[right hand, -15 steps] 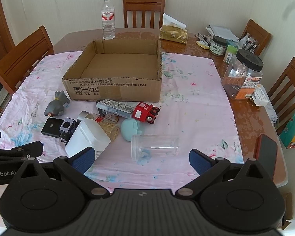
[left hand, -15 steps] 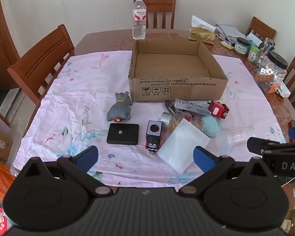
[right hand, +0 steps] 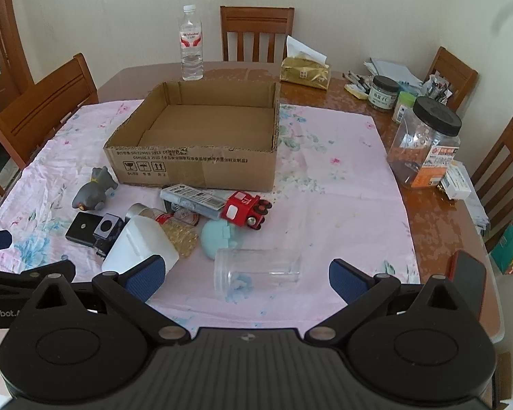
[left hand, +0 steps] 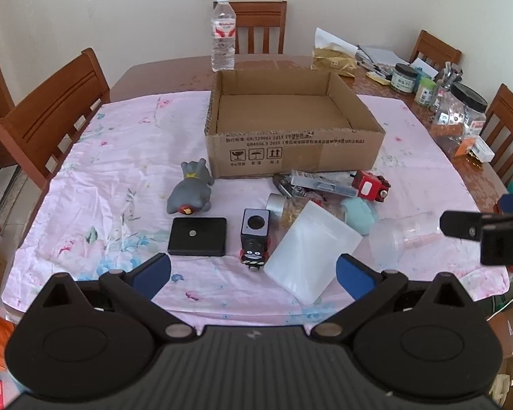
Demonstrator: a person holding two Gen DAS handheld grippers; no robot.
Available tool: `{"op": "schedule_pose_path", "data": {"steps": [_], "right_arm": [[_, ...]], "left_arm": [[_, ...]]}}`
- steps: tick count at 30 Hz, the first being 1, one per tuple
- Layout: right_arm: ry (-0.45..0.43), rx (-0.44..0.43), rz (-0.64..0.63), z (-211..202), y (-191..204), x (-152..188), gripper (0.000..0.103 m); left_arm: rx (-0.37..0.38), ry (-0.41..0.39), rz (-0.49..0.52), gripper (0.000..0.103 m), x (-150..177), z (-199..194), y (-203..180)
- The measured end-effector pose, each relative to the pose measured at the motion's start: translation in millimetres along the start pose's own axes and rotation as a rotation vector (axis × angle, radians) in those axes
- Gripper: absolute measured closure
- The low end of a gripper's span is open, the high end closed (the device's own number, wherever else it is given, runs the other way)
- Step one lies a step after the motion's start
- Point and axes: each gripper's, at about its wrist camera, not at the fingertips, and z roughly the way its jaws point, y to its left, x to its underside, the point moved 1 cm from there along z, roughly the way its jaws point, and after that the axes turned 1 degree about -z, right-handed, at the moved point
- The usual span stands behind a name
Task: Organize rigid objects
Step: 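Move the left tool toward the white container while the right tool approaches the clear jar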
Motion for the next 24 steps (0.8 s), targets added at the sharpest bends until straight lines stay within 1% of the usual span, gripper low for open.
{"op": "schedule_pose_path", "data": {"steps": [3,6,10,12,14,16,18,24], "right_arm": [[0.007,-0.004,0.004,7.0,-7.2,2.0,0.0],[0.025,-0.003,0.012,17.3,-13.7,6.2,0.0],[0.059,-0.014,0.024,31.9,-18.7,12.4,0.0],[0.074,-0.017,0.023,38.3,-19.6,15.5,0.0],[0.083,-0.023,0.022,43.5,-20.3,17.2,0.0],[0.093,-0.025,0.026,48.4,-20.9,17.6,0.0],[0.097,-0.027,0.026,52.4,-21.4,15.9,0.0],[0.116,0.013,0.051,63.3,-22.7,7.7,0.0]], "left_arm": [[0.008,0.004,0.017,0.001,1.3,6.5,-1.1],[0.035,0.037,0.018,0.001,3.8,16.6,-2.7],[0.062,0.055,0.02,0.001,1.4,27.0,-7.1],[0.075,0.049,0.026,0.001,-5.1,30.6,-9.9],[0.072,0.036,0.044,0.001,-15.0,35.3,-12.6],[0.072,0.012,0.061,0.001,-27.1,40.7,-15.9],[0.084,0.007,0.068,0.001,-38.3,47.9,-18.5],[0.112,-0.002,0.133,0.001,-55.3,78.7,-31.1]]}}
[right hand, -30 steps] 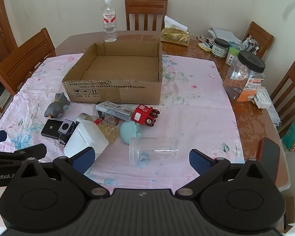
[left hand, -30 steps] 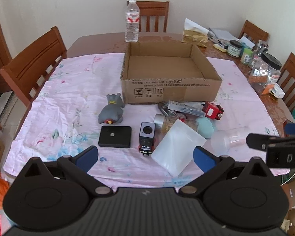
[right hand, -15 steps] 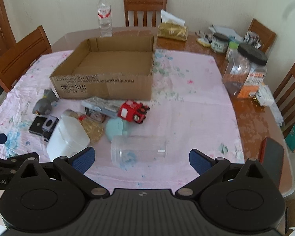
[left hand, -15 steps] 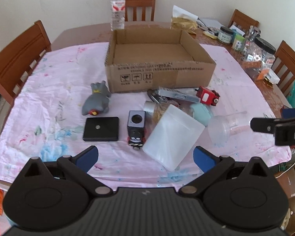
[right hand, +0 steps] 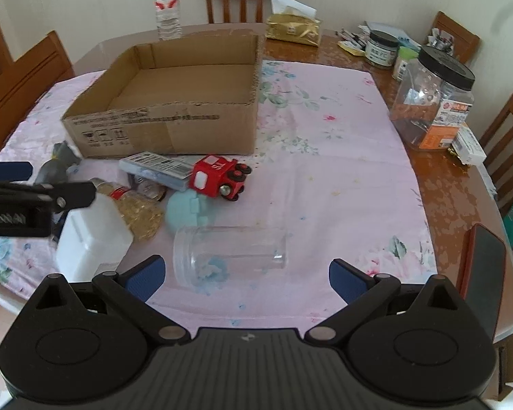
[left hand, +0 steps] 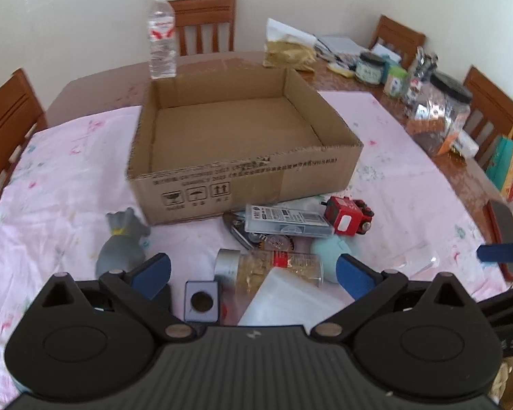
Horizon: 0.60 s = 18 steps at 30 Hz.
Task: Organize rigid objects
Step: 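Move the left tool toward the white container while the right tool approaches the clear jar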
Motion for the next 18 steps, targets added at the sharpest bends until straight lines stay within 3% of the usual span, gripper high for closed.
{"op": "schedule_pose_path", "data": {"steps": [8,18], "right_arm": [[0.013,0.005,0.028,8.9,-1.0,-5.3,0.0],[0.037,-0.053,-0.072,23.3,1.4,-13.4,0.0]], "left_arm": [[0.003,0.057,0.034,0.001,14.8,13.5,2.6],[-0.01,0.056,-0.081,0.001,32.0,-1.1,12.0]]}}
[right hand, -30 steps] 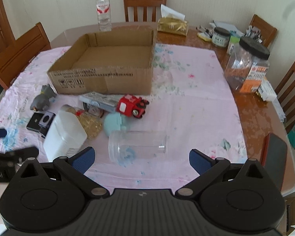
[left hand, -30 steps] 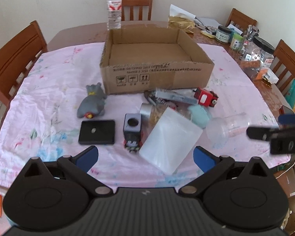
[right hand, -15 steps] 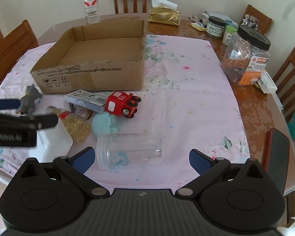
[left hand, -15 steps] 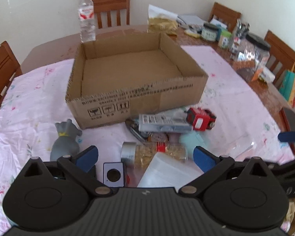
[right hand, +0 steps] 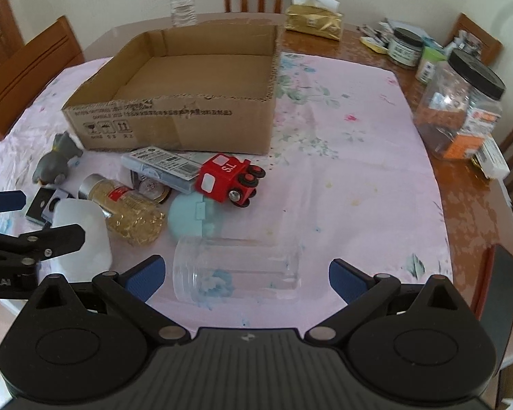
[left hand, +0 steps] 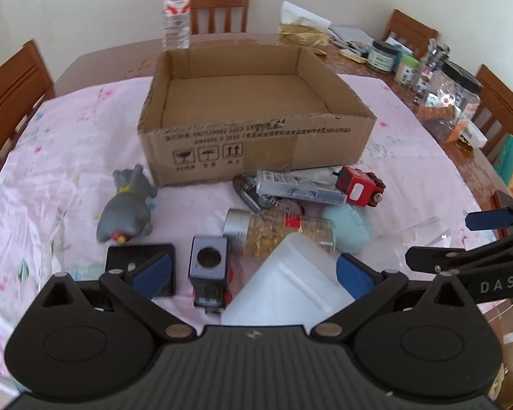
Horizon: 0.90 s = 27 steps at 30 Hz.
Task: Organize rigid objects
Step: 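Move the left tool toward the white container while the right tool approaches the clear jar, then grasp the white plastic container with the left tool while the right tool grasps the clear jar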
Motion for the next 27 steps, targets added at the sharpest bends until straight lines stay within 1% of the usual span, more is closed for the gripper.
{"op": "schedule_pose_path", "data": {"steps": [6,9,15,21,24,27], "right_arm": [[-0.003,-0.045,-0.046,2.5,-7.2,0.7,0.0],[-0.009,-0.062,-0.062,3.8,-11.4,0.9,0.0],[-0.01,-0.087,-0.086,5.0,-20.0,2.6,0.0],[0.014,-0.135,-0.106,11.8,-19.4,6.8,0.0],[0.028,-0.144,-0.097,19.5,-16.3,7.4,0.0],[0.048,-0.123,-0.089,29.5,-10.3,7.5,0.0]], "left_arm": [[-0.018,0.008,-0.051,0.001,10.6,-0.4,-8.8],[-0.03,0.054,-0.066,0.001,14.7,8.7,-17.6],[-0.123,0.107,-0.065,0.001,28.2,18.5,-29.4],[-0.187,0.155,-0.047,0.001,46.9,19.8,-21.5],[-0.17,0.145,-0.024,0.001,49.4,19.2,-19.2],[-0.16,0.134,0.014,0.001,47.7,20.9,-22.1]]}}
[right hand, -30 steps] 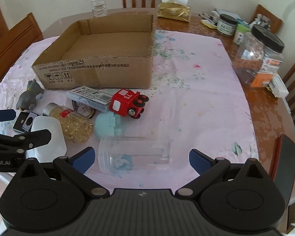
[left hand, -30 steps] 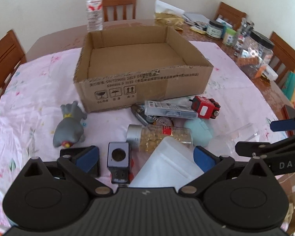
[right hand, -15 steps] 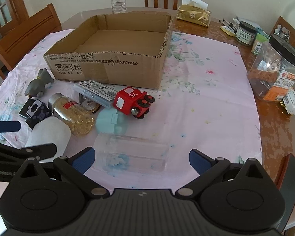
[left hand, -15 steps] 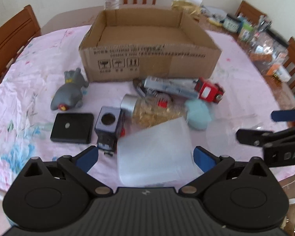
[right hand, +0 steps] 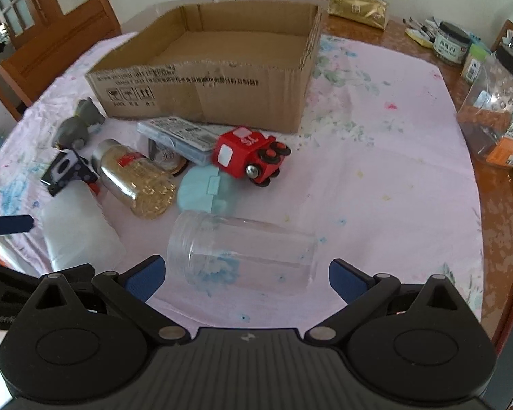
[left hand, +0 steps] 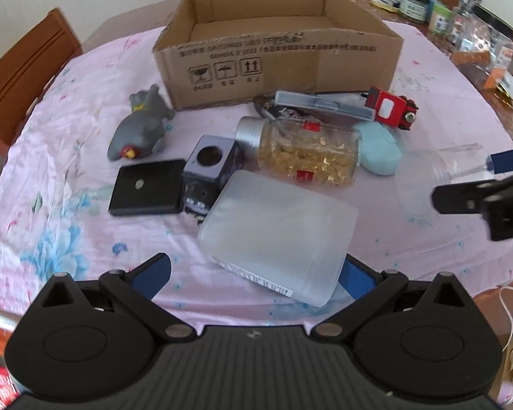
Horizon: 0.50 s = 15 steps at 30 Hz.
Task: Organize rigid objects
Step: 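Grasp the white plastic container with the left tool while the right tool grasps the clear jar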
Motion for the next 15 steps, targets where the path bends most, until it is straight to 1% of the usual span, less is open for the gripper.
{"op": "schedule_pose_path", "data": {"steps": [3,5,9,12,15], "right_arm": [[0.025,0.035,-0.007,8.5,3.0,1.3,0.0],[0.035,0.059,-0.015,10.3,1.2,4.2,0.0],[0.066,0.104,-0.007,16.2,-11.5,11.9,0.0],[0.101,0.122,0.009,22.1,-19.4,17.7,0.0],[0.089,0.117,0.017,20.2,-22.1,21.2,0.0]], "left_arm": [[-0.003,-0.012,0.061,0.001,-3.3,-0.2,-4.9],[0.015,-0.03,0.092,0.001,-5.8,-1.9,-5.6],[0.063,-0.06,0.148,0.001,-10.1,-3.9,-6.6],[0.116,-0.045,0.161,0.001,-12.2,-3.4,-6.5],[0.162,-0.035,0.165,0.003,-10.2,-5.8,-7.2]]}}
